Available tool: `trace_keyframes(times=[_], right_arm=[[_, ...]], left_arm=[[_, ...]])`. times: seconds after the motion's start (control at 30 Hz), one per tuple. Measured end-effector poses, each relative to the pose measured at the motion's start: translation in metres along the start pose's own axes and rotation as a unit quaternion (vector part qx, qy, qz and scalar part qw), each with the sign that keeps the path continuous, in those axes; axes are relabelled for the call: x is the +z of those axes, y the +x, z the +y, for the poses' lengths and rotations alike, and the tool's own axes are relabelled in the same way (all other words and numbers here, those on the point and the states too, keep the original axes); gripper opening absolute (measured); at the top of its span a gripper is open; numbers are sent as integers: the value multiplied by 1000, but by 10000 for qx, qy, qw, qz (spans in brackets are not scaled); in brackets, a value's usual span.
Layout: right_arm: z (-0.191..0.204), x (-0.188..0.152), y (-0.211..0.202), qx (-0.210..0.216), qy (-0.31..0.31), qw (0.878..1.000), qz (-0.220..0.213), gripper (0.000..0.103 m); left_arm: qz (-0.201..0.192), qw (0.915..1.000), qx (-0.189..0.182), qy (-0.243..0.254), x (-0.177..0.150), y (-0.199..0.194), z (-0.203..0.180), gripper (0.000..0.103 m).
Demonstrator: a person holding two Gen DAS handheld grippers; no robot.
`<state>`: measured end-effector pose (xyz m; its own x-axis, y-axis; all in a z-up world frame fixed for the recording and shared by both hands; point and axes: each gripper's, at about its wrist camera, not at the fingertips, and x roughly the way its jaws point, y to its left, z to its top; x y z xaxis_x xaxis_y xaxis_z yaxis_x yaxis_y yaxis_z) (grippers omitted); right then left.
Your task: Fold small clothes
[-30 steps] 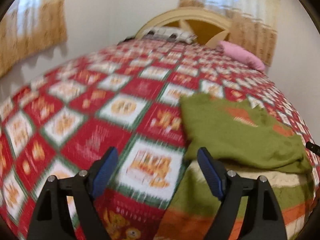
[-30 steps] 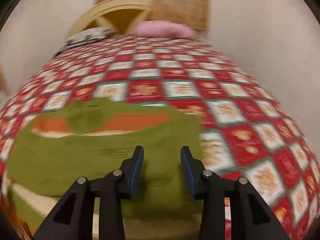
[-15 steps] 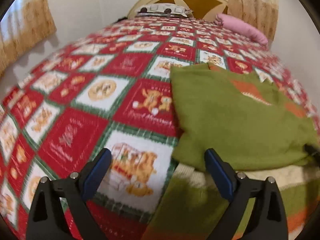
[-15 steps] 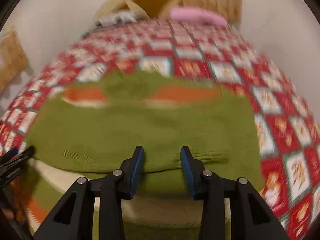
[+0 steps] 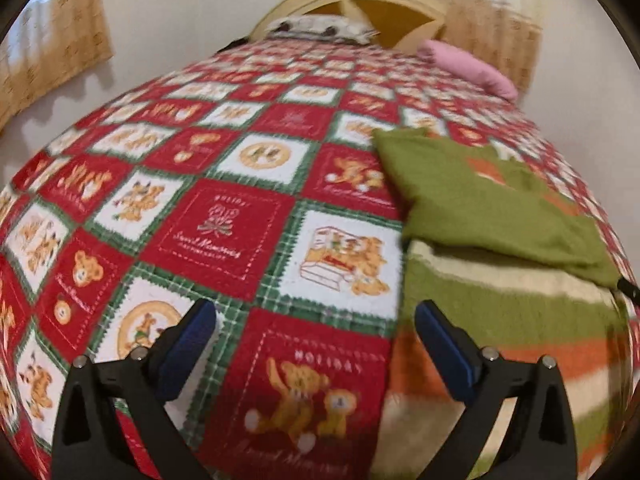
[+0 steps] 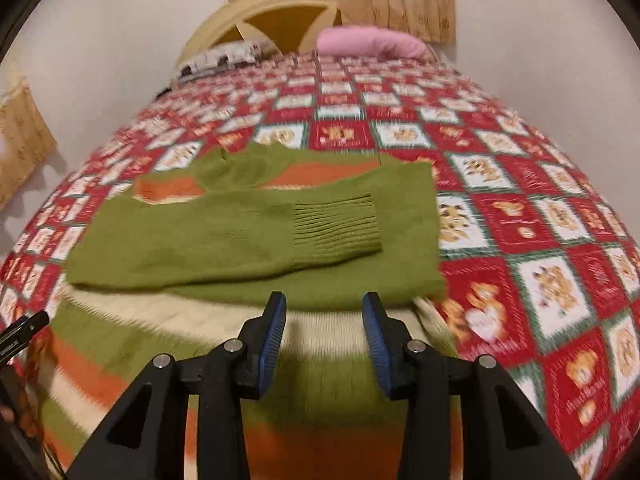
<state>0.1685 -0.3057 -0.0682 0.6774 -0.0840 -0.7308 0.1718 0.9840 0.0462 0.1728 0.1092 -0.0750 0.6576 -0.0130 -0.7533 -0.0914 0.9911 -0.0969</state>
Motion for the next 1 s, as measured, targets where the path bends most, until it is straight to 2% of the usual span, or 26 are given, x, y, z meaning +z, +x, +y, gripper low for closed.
trace_keyframes(times=[0.2, 0.33, 0.43, 0.53, 0.67, 0.73, 0.87, 1.0], right_arm=[[-11, -31, -67, 74, -8, 9995, -314, 41], [-29, -58, -98, 58, 118, 9995, -287, 43], [-38, -83, -117, 32, 67, 9998, -171, 46], [-43, -105, -128, 6, 63, 10000, 8, 57], [-50, -130, -134, 91, 190, 9995, 231, 57], [-52, -144, -137, 96, 164, 9992, 361, 57], [-53, -169, -143, -31, 40, 9983, 575, 57], [-56, -191, -145, -12, 110, 9970, 765, 57]], left_arm=[[-128, 9939, -883, 649, -27, -36, -7, 102], [-135, 9879, -1156, 1022, -55, -58, -5, 102], [-47, 9848, -1219, 1237, -79, -71, -5, 102], [125, 9817, -1347, 1343, -101, -83, -8, 102], [206, 9801, -1334, 1454, -123, -93, -13, 99], [282, 9791, -1366, 1478, -135, -97, -14, 92], [467, 9780, -1424, 1448, -152, -100, -13, 92], [440, 9773, -1490, 1443, -161, -110, -8, 92]])
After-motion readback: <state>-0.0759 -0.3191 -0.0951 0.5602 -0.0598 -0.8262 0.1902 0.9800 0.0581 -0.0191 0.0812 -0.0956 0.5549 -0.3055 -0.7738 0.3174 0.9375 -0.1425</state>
